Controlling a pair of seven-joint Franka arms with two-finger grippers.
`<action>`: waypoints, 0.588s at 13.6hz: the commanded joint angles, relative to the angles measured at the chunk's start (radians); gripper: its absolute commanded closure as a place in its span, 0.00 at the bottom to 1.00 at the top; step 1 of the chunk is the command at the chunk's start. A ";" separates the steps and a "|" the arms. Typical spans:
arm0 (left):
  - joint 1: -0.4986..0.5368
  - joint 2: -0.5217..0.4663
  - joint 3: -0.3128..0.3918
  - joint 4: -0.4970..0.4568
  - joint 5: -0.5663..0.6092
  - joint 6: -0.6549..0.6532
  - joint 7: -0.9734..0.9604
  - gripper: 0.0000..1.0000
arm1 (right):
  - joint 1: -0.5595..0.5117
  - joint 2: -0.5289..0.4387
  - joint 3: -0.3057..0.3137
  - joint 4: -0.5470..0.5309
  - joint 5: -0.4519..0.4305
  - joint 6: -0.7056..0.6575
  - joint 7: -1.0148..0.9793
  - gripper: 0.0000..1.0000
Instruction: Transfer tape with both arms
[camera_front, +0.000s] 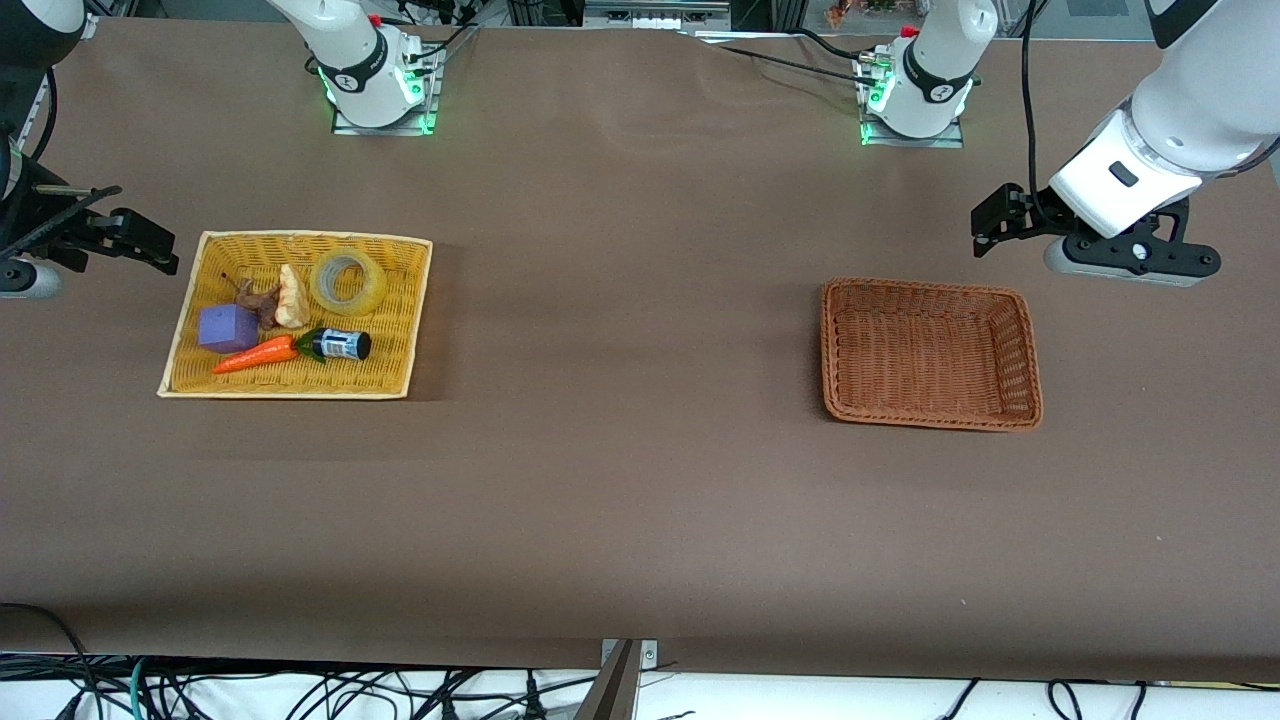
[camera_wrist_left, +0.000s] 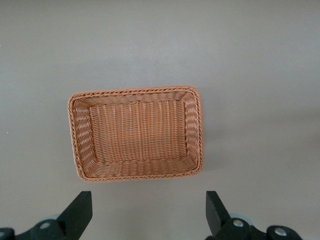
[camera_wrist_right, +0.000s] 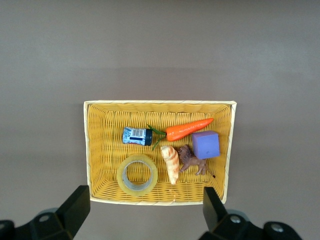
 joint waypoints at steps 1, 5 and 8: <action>-0.002 -0.006 -0.001 0.011 0.027 -0.019 0.006 0.00 | -0.009 0.013 0.005 0.034 -0.002 -0.025 -0.003 0.00; -0.002 -0.005 0.001 0.011 0.027 -0.019 0.006 0.00 | -0.008 0.013 0.006 0.034 -0.001 -0.024 -0.003 0.00; 0.000 -0.006 0.004 0.011 0.027 -0.019 0.006 0.00 | 0.001 0.014 0.014 0.031 -0.013 -0.027 -0.008 0.00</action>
